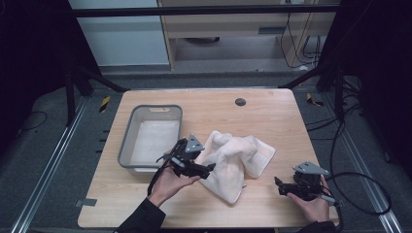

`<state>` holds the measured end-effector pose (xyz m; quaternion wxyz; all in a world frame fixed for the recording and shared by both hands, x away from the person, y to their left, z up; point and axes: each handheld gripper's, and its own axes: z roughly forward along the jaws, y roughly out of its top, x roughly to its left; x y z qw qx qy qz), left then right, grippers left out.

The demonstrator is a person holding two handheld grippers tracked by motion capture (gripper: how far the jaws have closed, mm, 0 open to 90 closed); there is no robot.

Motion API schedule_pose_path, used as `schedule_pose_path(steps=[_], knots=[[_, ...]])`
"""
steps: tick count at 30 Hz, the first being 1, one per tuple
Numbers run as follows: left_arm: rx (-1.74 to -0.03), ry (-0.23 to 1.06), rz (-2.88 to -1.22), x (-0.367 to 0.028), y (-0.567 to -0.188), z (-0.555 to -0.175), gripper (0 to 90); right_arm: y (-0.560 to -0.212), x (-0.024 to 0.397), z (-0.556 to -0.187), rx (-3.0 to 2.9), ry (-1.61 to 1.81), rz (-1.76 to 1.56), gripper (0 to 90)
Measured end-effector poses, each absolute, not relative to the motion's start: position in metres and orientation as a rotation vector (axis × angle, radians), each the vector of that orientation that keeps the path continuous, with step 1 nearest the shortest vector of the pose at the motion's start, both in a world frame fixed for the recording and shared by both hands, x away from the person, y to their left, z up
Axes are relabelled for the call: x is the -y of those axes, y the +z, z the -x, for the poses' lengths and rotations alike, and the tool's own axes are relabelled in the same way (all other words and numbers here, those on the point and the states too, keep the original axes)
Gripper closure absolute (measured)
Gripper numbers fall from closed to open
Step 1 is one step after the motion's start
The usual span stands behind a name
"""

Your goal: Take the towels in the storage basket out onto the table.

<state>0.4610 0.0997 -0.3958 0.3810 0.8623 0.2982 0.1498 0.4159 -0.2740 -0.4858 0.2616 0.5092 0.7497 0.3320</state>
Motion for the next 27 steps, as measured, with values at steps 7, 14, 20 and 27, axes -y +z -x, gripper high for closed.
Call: schedule_pose_path(steps=[7, 14, 20, 27], knots=[[-0.811, 0.414, -2.148, -0.131, -0.397, -0.448, 21.9, -0.486, 0.274, -0.416, -2.026, 0.894, -1.388, 4.5], [-0.868, 0.430, -2.099, -0.161, -0.400, -0.438, 24.9, -0.485, 0.274, -0.415, -2.022, 0.901, -1.405, 4.5], [-0.935, 0.474, -2.061, -0.185, -0.407, -0.428, 27.2, -0.485, 0.274, -0.415, -2.020, 0.906, -1.413, 4.5], [-1.009, 0.534, -2.012, -0.208, -0.417, -0.419, 30.2, -0.484, 0.275, -0.414, -2.020, 0.909, -1.410, 4.5]])
